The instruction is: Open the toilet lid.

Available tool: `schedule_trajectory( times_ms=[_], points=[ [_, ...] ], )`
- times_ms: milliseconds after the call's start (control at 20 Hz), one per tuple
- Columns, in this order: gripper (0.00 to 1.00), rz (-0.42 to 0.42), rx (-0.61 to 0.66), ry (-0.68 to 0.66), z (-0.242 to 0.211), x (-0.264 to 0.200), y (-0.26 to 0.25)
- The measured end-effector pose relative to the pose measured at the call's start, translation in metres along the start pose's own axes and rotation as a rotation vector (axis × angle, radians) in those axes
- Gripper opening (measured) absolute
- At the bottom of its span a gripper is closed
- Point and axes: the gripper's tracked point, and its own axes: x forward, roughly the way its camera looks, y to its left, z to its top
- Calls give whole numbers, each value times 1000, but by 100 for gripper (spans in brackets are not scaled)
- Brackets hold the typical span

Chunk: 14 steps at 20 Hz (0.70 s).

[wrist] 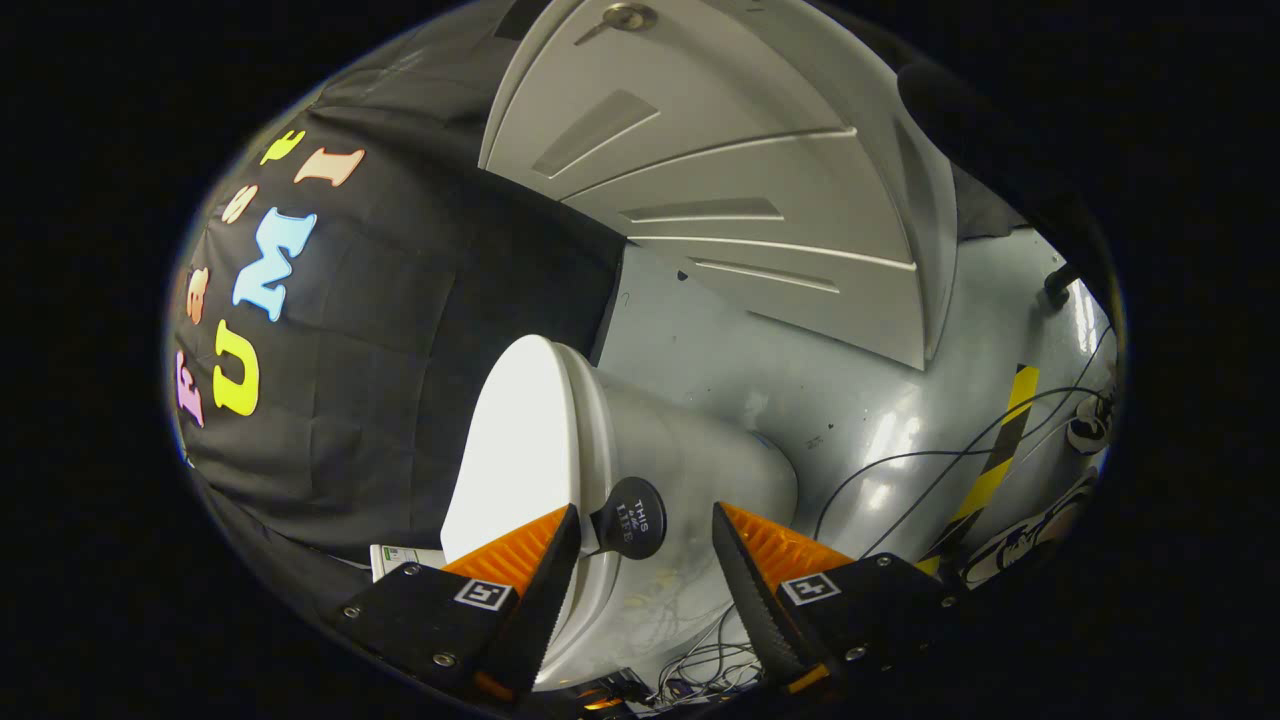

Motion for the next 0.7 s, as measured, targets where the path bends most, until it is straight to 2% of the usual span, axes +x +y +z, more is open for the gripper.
schedule_trajectory(
  times_ms=[100, 250, 400, 500, 700],
  points=[
    [76, 16, 15, -15, 5, 5, -3],
    [62, 35, 63, -8, 4, 13, -6],
    [44, 89, 87, -16, 6, 16, -1],
    [31, 91, 84, -27, 6, 15, -1],
    [25, 94, 87, -30, 7, 13, -1]
  ],
)
